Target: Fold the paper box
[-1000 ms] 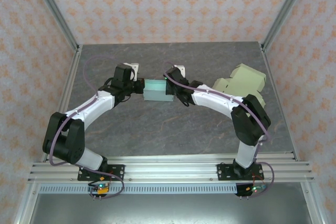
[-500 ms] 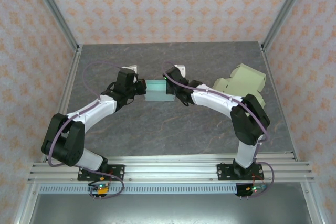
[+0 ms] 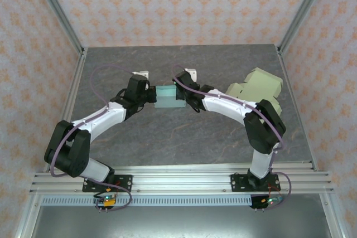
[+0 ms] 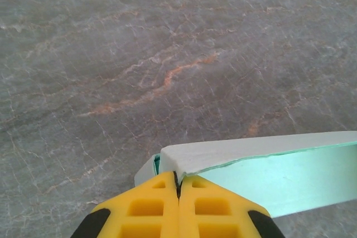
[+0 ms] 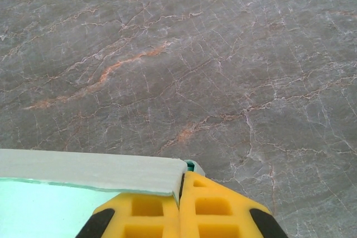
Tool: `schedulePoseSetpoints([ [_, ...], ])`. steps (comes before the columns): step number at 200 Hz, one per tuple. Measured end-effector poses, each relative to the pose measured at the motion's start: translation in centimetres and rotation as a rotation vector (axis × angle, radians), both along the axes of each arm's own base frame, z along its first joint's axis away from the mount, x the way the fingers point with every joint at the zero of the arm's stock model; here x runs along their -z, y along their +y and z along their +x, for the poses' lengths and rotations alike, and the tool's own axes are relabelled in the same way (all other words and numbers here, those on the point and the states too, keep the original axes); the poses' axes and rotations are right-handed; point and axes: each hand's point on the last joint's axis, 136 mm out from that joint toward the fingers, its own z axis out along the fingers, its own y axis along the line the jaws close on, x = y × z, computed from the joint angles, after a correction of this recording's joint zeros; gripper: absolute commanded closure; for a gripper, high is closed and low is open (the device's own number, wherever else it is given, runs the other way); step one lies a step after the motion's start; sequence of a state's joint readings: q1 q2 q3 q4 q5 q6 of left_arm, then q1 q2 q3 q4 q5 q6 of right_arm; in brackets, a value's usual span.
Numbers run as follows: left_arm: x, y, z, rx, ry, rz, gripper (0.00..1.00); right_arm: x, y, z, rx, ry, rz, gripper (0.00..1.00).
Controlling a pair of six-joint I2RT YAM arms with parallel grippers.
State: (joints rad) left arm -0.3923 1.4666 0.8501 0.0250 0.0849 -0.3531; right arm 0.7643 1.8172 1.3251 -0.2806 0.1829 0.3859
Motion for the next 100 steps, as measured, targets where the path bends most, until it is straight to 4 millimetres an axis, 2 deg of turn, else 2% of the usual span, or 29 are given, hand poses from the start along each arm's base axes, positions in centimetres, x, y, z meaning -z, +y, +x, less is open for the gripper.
schedulePoseSetpoints([
  [16,0.2,0.0,0.0,-0.021,-0.033,0.028,1.00,0.0,0.0,0.0,0.003,-0.001,0.002,0.89],
  [43,0.4,-0.1,-0.1,-0.042,-0.069,0.049,1.00,0.8,-0.2,-0.3,0.007,0.005,0.004,0.87],
  [68,0.5,-0.2,0.2,-0.054,-0.084,0.055,1.00,0.7,-0.3,-0.7,0.012,0.008,0.029,0.77],
  [100,0.7,-0.6,0.3,-0.052,-0.094,0.058,1.00,0.4,-0.5,-1.2,0.001,0.044,0.110,0.71],
])
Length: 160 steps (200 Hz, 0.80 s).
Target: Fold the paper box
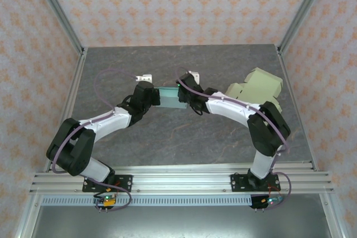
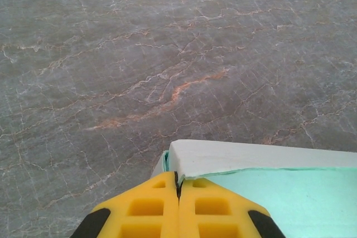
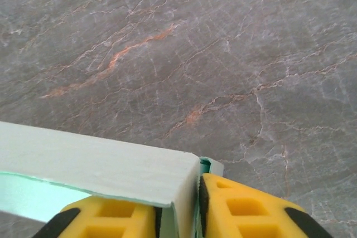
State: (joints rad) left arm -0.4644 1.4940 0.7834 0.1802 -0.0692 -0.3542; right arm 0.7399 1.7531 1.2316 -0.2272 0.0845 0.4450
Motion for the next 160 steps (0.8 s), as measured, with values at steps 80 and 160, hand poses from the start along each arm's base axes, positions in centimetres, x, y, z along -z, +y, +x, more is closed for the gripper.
schedulePoseSetpoints([
  [80,0.5,-0.4,0.2,0.002,0.011,0.003,1.00,0.8,-0.2,-1.6,-0.061,0.135,0.064,0.70],
  [160,0.5,-0.5,0.5,-0.001,0.016,0.009,1.00,-3.6,-1.7,-1.0,-0.124,0.076,0.115,0.61],
])
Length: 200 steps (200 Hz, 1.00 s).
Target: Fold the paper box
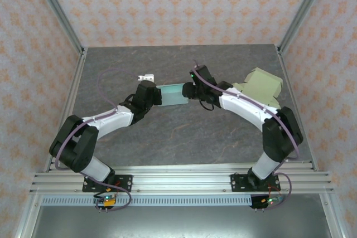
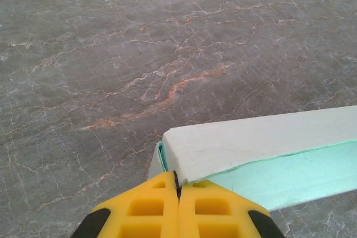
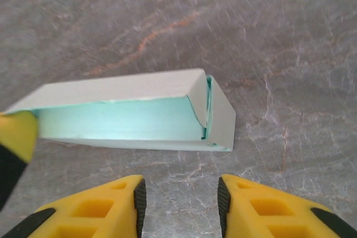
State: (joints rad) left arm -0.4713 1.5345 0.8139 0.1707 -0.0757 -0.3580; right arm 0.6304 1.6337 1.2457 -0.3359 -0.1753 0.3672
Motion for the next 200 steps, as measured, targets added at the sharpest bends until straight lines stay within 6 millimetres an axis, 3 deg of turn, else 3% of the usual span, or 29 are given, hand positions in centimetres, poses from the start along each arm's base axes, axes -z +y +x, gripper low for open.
schedulePoseSetpoints([
  [31,0.0,-0.1,0.2,-0.002,-0.001,0.001,1.00,-0.3,-0.3,0.8,-0.026,-0.014,0.021,0.65],
  [68,0.0,-0.1,0.2,-0.001,-0.001,0.002,1.00,2.0,0.3,1.3,-0.071,0.017,-0.009,0.66],
  [91,0.0,-0.1,0.2,0.000,-0.001,0.007,1.00,2.5,0.1,1.5,-0.060,0.034,-0.010,0.54],
  [105,0.0,0.0,0.2,0.003,-0.002,0.012,1.00,1.8,-0.5,2.1,0.011,0.051,0.029,0.38],
  [141,0.0,-0.1,0.3,0.003,-0.002,0.012,1.00,-0.9,-3.7,3.6,0.390,0.178,0.293,0.16],
  [161,0.0,-0.2,0.5,0.003,-0.002,0.012,1.00,-1.1,-2.4,3.6,0.521,0.291,0.509,0.14],
  [200,0.0,-0.2,0.6,0.003,-0.003,0.012,1.00,2.0,1.2,3.8,0.678,0.502,0.725,0.20],
])
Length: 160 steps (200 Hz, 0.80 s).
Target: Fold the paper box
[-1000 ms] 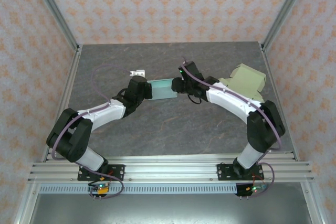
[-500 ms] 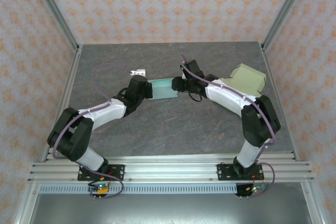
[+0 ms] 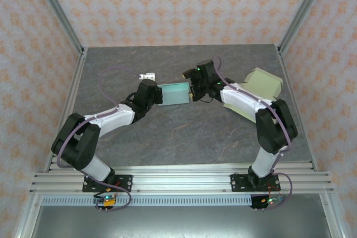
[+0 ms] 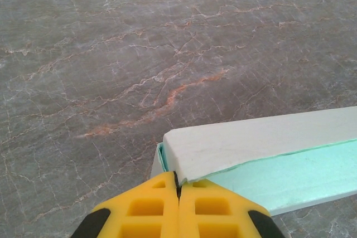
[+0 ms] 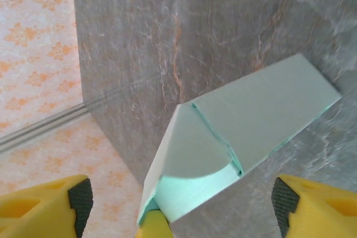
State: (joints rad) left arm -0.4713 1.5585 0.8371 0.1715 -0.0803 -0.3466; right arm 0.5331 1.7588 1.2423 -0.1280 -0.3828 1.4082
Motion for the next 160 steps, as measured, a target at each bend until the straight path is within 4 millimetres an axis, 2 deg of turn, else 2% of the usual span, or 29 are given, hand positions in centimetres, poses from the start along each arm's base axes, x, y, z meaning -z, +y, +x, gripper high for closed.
schedulePoseSetpoints([
  [21,0.0,0.0,0.0,0.000,-0.001,-0.001,1.00,1.6,0.1,0.0,0.054,0.054,0.038,0.37],
  [36,0.0,0.0,0.0,-0.001,-0.001,-0.003,1.00,2.6,-0.1,0.1,0.088,0.074,0.053,0.53],
  [51,0.0,0.0,0.0,-0.002,-0.001,-0.004,0.89,2.7,-0.1,0.5,0.117,0.062,0.092,0.64],
  [57,0.0,0.0,0.0,-0.002,0.000,-0.005,0.84,2.8,-0.1,0.6,0.123,0.053,0.102,0.64],
  [77,0.3,0.0,-0.5,0.008,0.006,-0.013,0.54,2.8,-0.1,0.9,0.137,0.029,0.123,0.65],
  [86,0.4,0.2,-0.9,0.005,0.009,-0.028,0.45,2.8,-0.2,1.0,0.143,0.020,0.117,0.65],
  [114,-0.4,-0.4,-3.1,0.065,0.021,-0.089,0.30,2.7,-0.4,1.3,0.151,0.004,0.111,0.66],
  [138,-3.9,-1.0,-3.8,0.097,-0.042,-0.172,0.22,2.8,-0.3,1.5,0.150,-0.005,0.111,0.67],
  [160,-6.4,0.2,-3.4,0.060,-0.090,-0.245,0.15,2.9,-0.3,1.6,0.146,-0.015,0.107,0.67],
])
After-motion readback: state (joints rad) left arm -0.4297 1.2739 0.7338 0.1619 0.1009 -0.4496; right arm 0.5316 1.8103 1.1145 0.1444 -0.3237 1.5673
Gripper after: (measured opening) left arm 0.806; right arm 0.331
